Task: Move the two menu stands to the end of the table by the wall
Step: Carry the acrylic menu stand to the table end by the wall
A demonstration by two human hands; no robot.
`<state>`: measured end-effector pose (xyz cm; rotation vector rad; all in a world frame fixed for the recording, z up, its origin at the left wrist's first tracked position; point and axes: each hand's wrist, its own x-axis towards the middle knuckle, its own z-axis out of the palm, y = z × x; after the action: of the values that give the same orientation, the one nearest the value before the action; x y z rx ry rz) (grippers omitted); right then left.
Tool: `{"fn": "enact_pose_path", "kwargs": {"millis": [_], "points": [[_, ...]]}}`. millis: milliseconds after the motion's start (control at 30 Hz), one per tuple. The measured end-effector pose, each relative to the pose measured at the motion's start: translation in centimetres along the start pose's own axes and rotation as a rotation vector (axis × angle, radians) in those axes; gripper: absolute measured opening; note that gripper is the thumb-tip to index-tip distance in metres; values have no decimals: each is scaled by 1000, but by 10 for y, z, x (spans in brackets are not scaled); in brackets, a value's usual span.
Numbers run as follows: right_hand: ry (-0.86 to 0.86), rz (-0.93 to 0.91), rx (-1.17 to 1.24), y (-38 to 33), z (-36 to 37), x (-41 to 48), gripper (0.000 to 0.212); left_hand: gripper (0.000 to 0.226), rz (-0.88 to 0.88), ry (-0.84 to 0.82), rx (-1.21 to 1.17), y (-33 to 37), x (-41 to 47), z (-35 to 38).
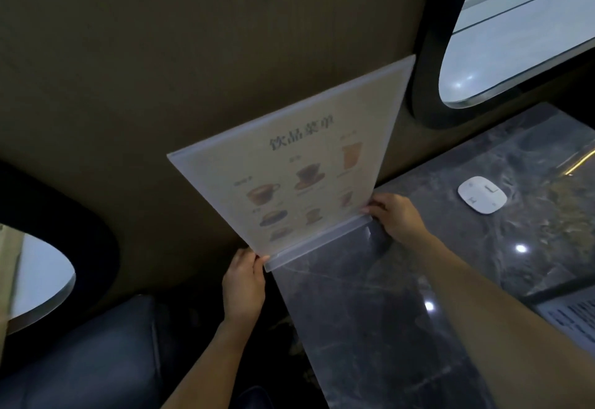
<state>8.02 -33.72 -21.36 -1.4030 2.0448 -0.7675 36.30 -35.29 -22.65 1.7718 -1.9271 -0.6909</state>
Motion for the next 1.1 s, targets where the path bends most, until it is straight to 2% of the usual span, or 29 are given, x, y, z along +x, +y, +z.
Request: {"fn": "enact_pose_path", "kwargs": {"millis": [267,633,733,900,1033,1100], "points": [[8,54,3,-3,2,18,12,9,6,13,-12,6,6,1],[-35,60,-51,-7,1,14,17,8,16,30,-67,3,7,6],[-50,83,-51,-9,0,11,21,9,-26,16,-96,5,7,7],[-50,135,-54,-7,-4,-1,25,12,-221,16,-201,8,7,3],[15,118,-82,-4,-8,-21,17,21,-294,-30,-111,9,-2,3],[20,116,-94,-2,-13,-33,16,24,-257,-29,-41,9,-11,3]]}}
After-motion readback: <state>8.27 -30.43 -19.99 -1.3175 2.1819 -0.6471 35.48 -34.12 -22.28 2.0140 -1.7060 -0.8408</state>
